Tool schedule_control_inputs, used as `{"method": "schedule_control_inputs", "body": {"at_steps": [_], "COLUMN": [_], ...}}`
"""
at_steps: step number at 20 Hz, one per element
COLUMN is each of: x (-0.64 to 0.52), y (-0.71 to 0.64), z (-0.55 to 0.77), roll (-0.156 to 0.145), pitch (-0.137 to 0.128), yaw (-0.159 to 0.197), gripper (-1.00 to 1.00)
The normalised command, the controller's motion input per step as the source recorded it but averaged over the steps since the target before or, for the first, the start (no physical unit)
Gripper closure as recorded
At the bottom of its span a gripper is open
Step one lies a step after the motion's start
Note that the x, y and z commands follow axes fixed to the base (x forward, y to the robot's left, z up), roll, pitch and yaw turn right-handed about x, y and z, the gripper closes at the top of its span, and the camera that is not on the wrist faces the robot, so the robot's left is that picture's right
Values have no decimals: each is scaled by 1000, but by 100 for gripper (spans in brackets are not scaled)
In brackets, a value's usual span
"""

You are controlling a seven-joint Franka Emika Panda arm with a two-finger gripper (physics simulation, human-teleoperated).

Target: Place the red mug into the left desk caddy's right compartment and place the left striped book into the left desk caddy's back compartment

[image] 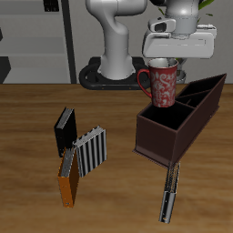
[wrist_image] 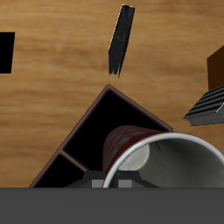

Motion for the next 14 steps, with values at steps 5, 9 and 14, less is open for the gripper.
{"method": "schedule_control_inputs", "body": {"at_steps": [5, 9, 14], "x": [89, 64, 85], "y": [238, 127, 13], "z": [-75, -31, -84], "roll": [35, 1, 6], "pitch": [14, -2, 20], "yaw": [5, 12, -20], "gripper": [100, 100, 100]}}
